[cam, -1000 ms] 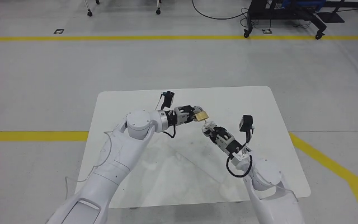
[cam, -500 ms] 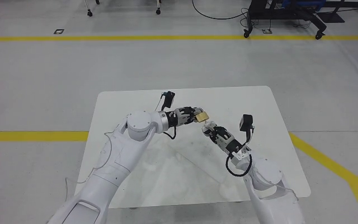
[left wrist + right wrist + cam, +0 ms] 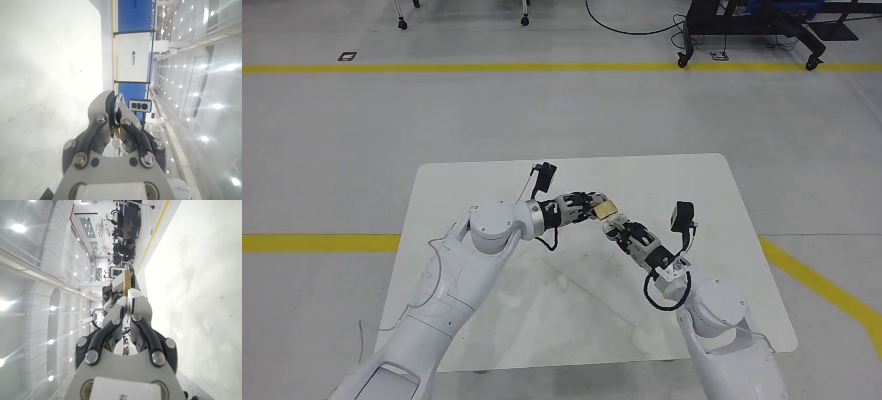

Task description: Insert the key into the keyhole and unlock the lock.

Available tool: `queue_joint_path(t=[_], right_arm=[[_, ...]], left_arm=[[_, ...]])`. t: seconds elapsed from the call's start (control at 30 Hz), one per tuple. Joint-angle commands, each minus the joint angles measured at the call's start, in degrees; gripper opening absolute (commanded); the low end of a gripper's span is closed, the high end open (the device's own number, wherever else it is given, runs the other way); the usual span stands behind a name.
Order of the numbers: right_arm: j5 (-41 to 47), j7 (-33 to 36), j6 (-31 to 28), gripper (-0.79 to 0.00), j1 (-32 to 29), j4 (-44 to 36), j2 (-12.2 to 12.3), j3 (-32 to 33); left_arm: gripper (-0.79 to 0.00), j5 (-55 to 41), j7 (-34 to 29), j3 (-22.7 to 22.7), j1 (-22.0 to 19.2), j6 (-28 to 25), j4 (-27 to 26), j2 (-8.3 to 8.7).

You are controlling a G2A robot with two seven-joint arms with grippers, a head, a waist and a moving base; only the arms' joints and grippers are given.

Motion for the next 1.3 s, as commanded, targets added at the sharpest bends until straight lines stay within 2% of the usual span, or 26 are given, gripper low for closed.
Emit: queue_joint_path(t=[0.0,0.17,0.3,0.4,0.43,0.57,0.67,0.87,1.27], right_arm=[[0.14,-0.11,-0.05,-0.563,-0.13,-0.30,0.03,0.06],[0.71,-0.32,-0.96,-0.548,-1.45,-1.88,0.17,0.69],[1.35,-0.12,-1.87,-0.579,-3.16,-3.31,0.33,1.48],[1.82,0.46,-3.14,-0.785,-4.02,-3.93,0.44,1.82],[1.91,0.88,-4.54,-0.785,-4.22,-4.05,0.47,1.86],[4.22,2.02,-18.75,-0.785,-5.59,-3.66,0.34,1.89],[4.51,2.01,-23.97,-0.785,-6.09,-2.45,0.25,1.34],[2.16,0.64,-25.03,-0.785,-5.34,-0.89,0.20,0.19],[1.27,-0.53,-25.43,-0.785,-1.97,3.17,-0.04,-1.94]], left_arm=[[-0.785,-0.16,0.10,-0.17,0.13,-0.15,0.05,0.04],[-0.785,-0.63,1.25,-1.59,0.20,-0.91,0.24,0.35],[-0.785,-0.57,2.36,-2.67,0.33,-1.55,0.23,0.63],[-0.785,-0.57,2.36,-2.67,0.33,-1.55,0.23,0.63],[-0.785,-0.57,2.36,-2.67,0.33,-1.55,0.23,0.63],[-0.785,-3.37,2.40,-2.98,1.79,-0.16,-0.23,0.51],[-0.785,-7.16,1.34,-3.17,2.33,2.54,0.08,0.27],[-0.785,-16.52,-1.55,-3.70,2.39,6.51,1.81,-0.46],[-0.785,-18.33,-5.24,-2.67,1.44,6.18,4.58,-0.69]])
